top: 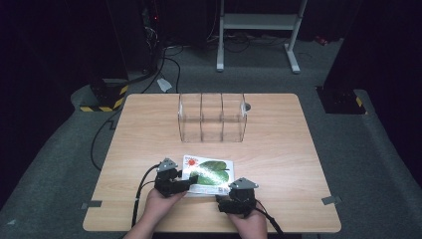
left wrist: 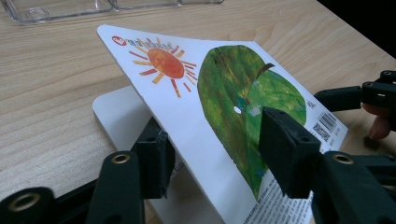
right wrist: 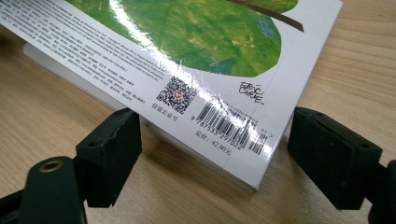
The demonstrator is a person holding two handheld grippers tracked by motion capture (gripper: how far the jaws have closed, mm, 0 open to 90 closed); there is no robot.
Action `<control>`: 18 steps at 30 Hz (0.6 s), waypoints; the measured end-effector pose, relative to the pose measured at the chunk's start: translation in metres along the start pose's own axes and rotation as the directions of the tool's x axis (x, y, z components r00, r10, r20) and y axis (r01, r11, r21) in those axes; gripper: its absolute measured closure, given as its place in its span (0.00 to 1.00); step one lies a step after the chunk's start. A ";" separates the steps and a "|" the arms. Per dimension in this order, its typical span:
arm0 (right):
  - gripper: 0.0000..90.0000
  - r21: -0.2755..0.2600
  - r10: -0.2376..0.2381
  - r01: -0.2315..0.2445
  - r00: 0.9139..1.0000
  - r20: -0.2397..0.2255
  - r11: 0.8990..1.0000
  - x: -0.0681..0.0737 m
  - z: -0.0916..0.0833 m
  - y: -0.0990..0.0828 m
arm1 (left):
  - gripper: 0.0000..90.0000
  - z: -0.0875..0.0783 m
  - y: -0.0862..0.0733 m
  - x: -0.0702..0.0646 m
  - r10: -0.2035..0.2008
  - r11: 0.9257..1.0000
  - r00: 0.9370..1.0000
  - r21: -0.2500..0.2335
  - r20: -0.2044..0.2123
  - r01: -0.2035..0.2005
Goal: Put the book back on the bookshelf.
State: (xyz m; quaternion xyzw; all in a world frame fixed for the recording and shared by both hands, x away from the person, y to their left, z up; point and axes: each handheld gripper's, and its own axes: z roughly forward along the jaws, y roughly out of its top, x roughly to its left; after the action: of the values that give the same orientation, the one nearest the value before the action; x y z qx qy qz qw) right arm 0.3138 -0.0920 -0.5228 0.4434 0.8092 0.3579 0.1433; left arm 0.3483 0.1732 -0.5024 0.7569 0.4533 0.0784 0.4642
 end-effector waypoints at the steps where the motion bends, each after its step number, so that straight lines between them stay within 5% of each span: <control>1: 0.19 0.005 -0.020 0.020 1.000 0.006 1.000 0.000 0.000 0.000 | 0.55 -0.001 -0.001 0.001 0.012 1.000 1.000 0.002 0.001 -0.012; 9: 0.21 0.002 -0.025 0.025 0.999 -0.033 1.000 -0.004 -0.006 -0.004 | 0.65 -0.005 -0.005 -0.002 0.077 0.997 0.997 -0.006 -0.008 -0.077; 17: 0.21 -0.021 -0.025 0.024 0.998 -0.054 0.999 -0.008 -0.017 -0.008 | 0.69 -0.011 -0.007 -0.013 0.208 0.977 0.976 -0.040 -0.059 -0.211; 18: 0.21 -0.027 -0.013 0.011 0.998 -0.058 1.000 -0.008 -0.019 -0.008 | 0.70 -0.011 -0.008 -0.015 0.203 0.978 0.978 -0.046 -0.053 -0.205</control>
State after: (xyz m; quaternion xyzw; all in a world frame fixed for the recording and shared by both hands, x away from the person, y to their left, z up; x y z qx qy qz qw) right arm 0.3034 -0.1101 -0.5155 0.4260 0.8109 0.3804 0.1278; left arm 0.3292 0.1701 -0.4983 0.7852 0.3820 0.1551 0.4620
